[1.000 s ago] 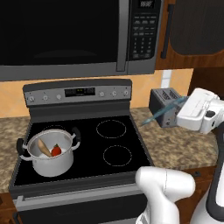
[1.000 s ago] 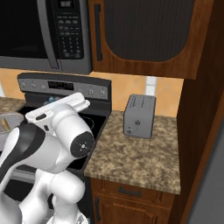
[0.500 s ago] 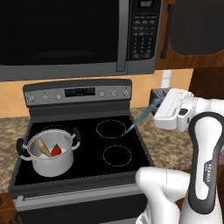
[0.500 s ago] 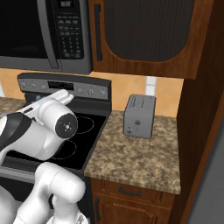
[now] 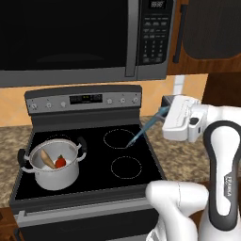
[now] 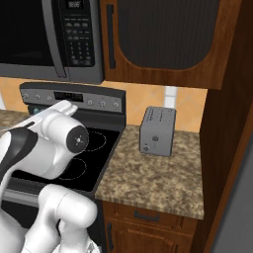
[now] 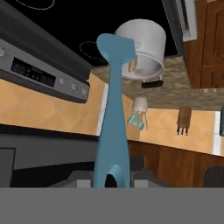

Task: Put the sweet potato and tomato in the pot. Retrieve the spatula and lightly stir the vegetables in the pot.

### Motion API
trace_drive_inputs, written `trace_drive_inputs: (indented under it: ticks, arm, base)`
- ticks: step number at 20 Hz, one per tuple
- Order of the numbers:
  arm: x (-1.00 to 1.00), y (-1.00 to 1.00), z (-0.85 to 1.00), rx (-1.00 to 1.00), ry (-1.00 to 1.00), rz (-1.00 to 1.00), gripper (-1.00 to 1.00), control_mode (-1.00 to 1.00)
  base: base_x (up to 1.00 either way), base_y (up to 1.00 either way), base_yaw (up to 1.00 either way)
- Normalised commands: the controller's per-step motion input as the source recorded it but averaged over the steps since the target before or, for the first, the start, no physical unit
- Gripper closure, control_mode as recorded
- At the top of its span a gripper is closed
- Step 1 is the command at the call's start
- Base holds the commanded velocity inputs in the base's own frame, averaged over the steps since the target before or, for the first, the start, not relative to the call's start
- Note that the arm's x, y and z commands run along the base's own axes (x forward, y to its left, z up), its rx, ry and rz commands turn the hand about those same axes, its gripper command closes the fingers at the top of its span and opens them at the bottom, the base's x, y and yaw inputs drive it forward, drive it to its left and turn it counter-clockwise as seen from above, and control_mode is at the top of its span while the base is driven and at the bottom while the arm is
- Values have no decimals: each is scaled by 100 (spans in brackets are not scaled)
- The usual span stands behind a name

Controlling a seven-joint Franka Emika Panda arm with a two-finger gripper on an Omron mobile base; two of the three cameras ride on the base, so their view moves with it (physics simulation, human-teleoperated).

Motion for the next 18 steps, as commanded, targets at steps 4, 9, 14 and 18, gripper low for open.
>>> trace_drive_inputs:
  ticks: [4, 9, 14, 18]
  arm:
    - [-18, 42, 0, 15, 7, 0, 100, -100]
    - [-11, 49, 0, 16, 11, 0, 100, -100]
    - [-34, 74, 0, 21, 13, 0, 100, -100]
    - [-25, 79, 0, 11, 11, 0, 100, -100]
  base:
    - [0, 0, 0]
    - [0, 0, 0]
    - [0, 0, 0]
    - [0, 0, 0]
